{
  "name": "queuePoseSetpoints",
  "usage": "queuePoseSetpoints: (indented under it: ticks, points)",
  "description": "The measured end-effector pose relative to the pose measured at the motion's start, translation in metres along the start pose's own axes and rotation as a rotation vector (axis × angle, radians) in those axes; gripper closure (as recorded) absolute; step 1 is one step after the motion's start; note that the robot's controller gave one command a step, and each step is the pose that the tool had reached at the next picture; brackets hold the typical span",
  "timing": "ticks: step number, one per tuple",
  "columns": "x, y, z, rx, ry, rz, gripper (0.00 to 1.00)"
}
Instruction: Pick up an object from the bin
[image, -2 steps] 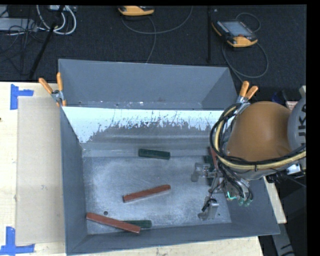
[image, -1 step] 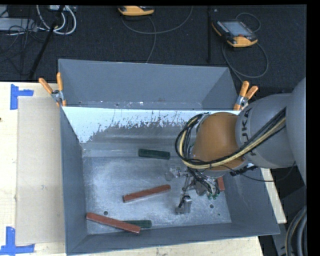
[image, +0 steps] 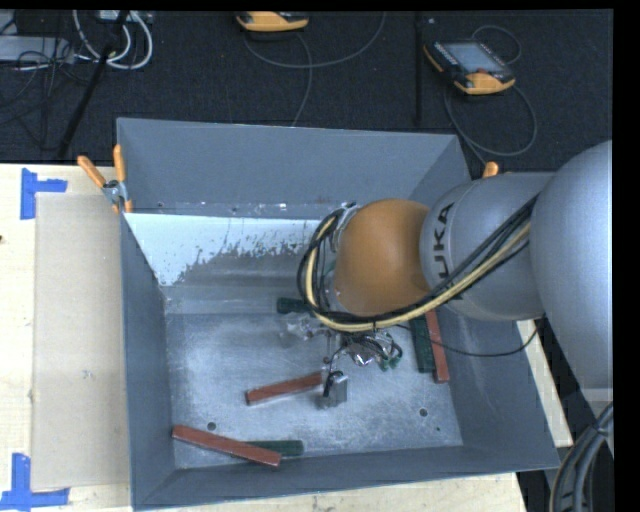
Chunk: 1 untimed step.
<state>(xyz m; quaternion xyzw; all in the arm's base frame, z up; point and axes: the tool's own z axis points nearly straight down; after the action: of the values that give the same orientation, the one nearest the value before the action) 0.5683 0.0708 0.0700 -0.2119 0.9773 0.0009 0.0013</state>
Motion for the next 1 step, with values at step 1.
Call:
queuePoseSetpoints:
  ticks: [1]
  points:
    - [0.0007,-0.0012,0.0001,0.0,0.002,0.004,1.0]
